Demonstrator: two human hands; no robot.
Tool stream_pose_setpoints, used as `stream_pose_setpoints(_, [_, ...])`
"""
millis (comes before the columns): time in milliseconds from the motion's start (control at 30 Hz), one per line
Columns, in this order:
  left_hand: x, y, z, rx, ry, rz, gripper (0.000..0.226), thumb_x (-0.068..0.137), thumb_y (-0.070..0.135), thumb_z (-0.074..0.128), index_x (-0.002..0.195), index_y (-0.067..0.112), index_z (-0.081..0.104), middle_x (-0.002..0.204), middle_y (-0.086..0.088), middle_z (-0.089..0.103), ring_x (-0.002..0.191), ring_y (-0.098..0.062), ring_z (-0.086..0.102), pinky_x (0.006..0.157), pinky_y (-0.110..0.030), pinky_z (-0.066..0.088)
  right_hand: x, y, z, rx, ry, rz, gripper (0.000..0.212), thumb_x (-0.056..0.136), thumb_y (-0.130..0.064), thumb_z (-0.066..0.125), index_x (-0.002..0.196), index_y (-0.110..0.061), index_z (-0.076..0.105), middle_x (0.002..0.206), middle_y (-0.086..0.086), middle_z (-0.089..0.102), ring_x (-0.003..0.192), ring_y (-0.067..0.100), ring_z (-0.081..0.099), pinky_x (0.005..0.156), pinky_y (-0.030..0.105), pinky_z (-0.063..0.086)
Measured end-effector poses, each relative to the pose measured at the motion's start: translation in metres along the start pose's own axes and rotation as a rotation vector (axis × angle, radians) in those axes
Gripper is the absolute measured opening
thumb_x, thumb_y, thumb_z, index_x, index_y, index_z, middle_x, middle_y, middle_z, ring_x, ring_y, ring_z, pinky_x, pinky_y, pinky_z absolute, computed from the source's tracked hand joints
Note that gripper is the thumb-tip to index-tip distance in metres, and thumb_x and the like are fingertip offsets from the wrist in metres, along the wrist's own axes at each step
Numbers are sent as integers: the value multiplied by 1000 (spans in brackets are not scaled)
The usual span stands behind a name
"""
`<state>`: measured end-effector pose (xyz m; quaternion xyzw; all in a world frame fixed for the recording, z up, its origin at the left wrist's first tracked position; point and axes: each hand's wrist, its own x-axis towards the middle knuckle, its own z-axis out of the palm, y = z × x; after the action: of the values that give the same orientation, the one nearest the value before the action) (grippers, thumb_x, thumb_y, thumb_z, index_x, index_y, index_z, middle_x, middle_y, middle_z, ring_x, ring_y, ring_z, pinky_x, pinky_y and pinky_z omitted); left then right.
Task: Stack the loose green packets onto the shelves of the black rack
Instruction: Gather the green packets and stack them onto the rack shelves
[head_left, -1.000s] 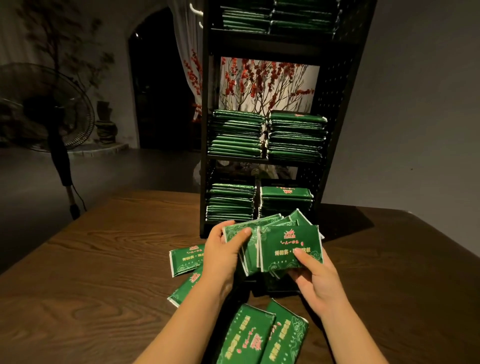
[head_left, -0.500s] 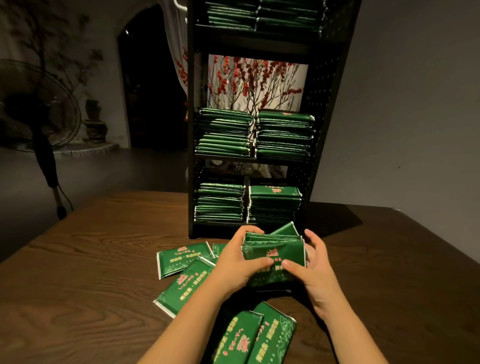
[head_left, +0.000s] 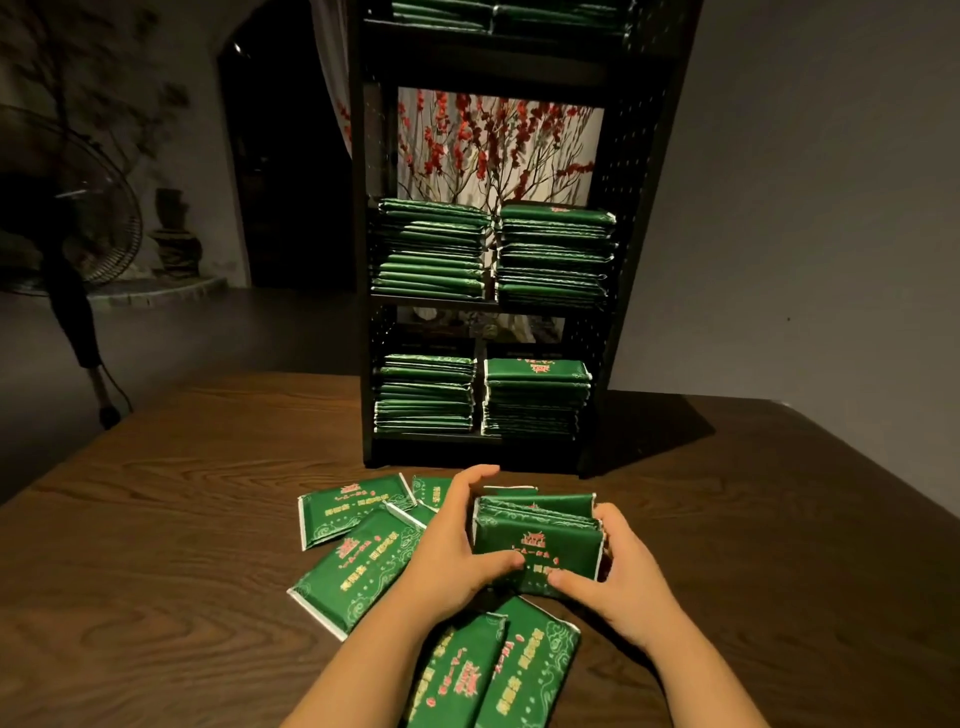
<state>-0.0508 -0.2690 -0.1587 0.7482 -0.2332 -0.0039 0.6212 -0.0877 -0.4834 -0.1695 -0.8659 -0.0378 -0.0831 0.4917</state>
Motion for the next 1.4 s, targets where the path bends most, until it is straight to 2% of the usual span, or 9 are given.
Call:
stream_pose_setpoints(267, [-5,7,3,-197,-91,2,89,78,-18,56,131,52,38,129,-3,48,100,-28,68,75,-56,59,-3,-7,5,42,39,-32,92,69,-16,87,135,-46,29,123,-19,54,107,-6,59,85,17,51])
stream_pose_setpoints(433, [-2,2,1,-174,-30,-31,87,76,-12,54,134,51,38,128,-4,53,94,-38,68,74,-64,55,-3,-7,4,13,16,-21,72,74,-11,82,124,-39,39,118,-8,59,99,-3,63,77,18,53])
stream_pose_setpoints(567, [-2,2,1,-86,-44,-63,85,79,-6,57,133,54,32,125,-3,54,68,-34,61,60,-46,56,-4,-10,5,-30,4,-32,52,79,-9,78,112,-30,43,109,-4,63,91,-3,64,69,13,50])
stream_pose_setpoints(733, [-2,0,4,-122,40,-36,79,74,-1,62,131,48,38,121,-6,60,93,-25,69,74,-51,59,-4,-9,4,-1,51,-16,60,78,-12,79,118,-35,41,115,-11,59,96,-5,63,74,13,51])
stream_pose_setpoints(833, [-2,0,3,50,-40,-98,75,84,3,60,135,46,27,93,-5,63,58,-9,57,55,-26,49,-3,-6,6,-55,-21,25,56,76,-26,80,116,-38,43,114,-14,62,101,-4,61,82,19,52])
stream_pose_setpoints(933, [-2,-4,3,118,-81,-168,69,87,10,57,132,49,22,72,-12,50,52,-13,45,52,-28,40,-1,-4,8,-88,-51,67,55,69,-41,74,115,-39,45,116,-9,61,107,4,60,90,31,53])
stream_pose_setpoints(1067, [-1,-3,3,179,-52,-179,58,90,10,57,131,38,26,67,0,38,52,-7,40,51,-17,36,-2,-6,6,-97,-39,57,44,80,-17,73,112,-36,48,112,-13,63,103,-1,61,87,24,52])
stream_pose_setpoints(1233, [10,5,1,-13,27,-170,34,84,7,67,111,19,50,97,-8,69,85,-23,70,78,-41,59,2,-11,-1,350,71,109,37,82,-14,72,115,-24,59,110,-1,72,106,15,67,91,40,54])
stream_pose_setpoints(1400, [36,20,0,-82,-45,-371,30,92,28,65,111,12,49,103,-7,63,77,-19,66,64,-28,56,29,-26,-3,717,106,362,18,96,-6,52,112,-10,58,96,13,68,69,21,59,60,31,49])
